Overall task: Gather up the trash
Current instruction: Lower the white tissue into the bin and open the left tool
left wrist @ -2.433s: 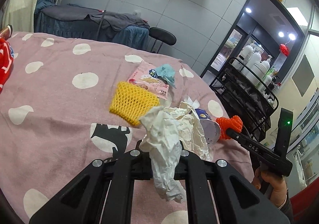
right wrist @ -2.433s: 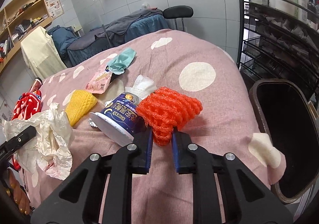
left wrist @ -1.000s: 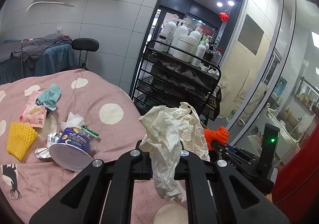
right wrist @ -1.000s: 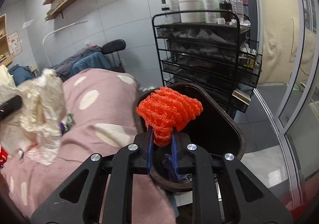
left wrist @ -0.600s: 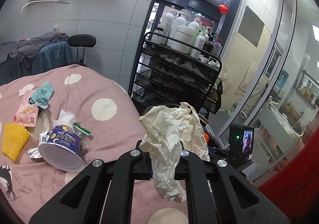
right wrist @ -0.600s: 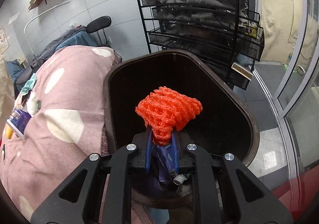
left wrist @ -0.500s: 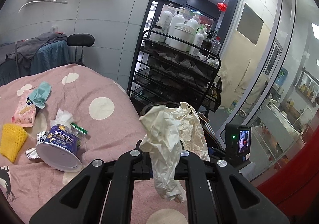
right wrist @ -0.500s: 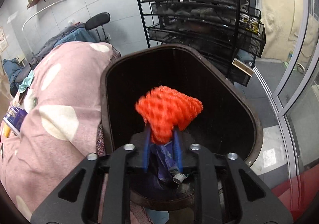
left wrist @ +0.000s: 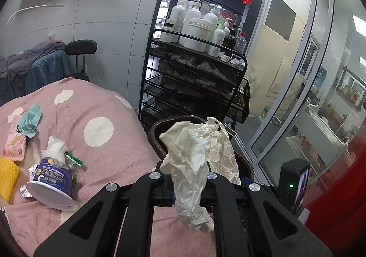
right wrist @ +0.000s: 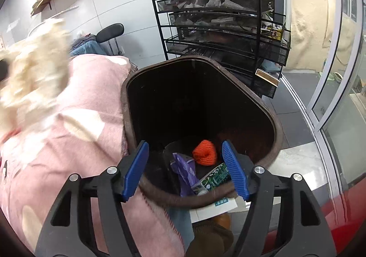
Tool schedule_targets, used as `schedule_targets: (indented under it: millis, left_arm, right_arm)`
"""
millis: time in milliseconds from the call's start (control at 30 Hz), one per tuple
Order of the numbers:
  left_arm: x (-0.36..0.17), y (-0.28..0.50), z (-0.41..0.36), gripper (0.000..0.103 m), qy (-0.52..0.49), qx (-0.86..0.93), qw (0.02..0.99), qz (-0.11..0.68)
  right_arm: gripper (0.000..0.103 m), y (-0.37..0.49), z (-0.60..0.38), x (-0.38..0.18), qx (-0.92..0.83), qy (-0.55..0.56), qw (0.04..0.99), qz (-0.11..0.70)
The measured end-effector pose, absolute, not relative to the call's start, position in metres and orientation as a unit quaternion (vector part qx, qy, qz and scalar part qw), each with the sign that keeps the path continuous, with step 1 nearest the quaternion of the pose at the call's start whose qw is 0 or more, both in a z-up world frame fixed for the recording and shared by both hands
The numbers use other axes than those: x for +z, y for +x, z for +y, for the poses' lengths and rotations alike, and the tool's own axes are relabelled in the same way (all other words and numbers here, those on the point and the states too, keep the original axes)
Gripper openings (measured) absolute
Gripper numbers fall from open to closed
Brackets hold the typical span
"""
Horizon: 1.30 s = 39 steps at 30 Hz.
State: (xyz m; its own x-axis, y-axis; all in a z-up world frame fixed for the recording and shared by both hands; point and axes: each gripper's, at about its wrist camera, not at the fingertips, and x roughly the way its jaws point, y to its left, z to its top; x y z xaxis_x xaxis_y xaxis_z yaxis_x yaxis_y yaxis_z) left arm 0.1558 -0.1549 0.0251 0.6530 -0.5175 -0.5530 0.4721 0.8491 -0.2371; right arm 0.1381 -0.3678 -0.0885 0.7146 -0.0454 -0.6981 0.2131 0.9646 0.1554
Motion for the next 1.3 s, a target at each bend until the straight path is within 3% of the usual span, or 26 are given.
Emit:
schedule_targets:
  millis: [967, 1000, 1067, 1100, 1133, 1300]
  left_arm:
    - [-0.037, 0.222, -0.284, 0.010, 0.105, -0.306, 0.837, 0.441]
    - [-0.039, 0.223, -0.286, 0.013, 0.110, -0.305, 0.835, 0.445]
    - [-0.039, 0.224, -0.287, 0.039, 0.112, -0.300, 0.835, 0.448]
    - [-0.037, 0.223, -0.285, 0.065, 0.109, -0.297, 0.839, 0.443]
    - [-0.034, 0.222, -0.282, 0.083, 0.104, -0.297, 0.844, 0.435]
    - [-0.015, 0.213, -0.267, 0.089, 0.093, -0.298, 0.860, 0.402]
  right_arm:
    - [0.077, 0.077, -0.368, -0.075, -0.073, 0.122, 0.921, 0.363]
    - [0.077, 0.076, -0.367, -0.075, -0.072, 0.122, 0.921, 0.364]
    - [0.078, 0.076, -0.366, -0.075, -0.071, 0.121, 0.920, 0.365]
    - [0.079, 0.075, -0.366, -0.075, -0.071, 0.122, 0.920, 0.365]
    - [0.080, 0.074, -0.366, -0.075, -0.070, 0.123, 0.920, 0.366]
    - [0.082, 0.074, -0.363, -0.075, -0.067, 0.120, 0.920, 0.366]
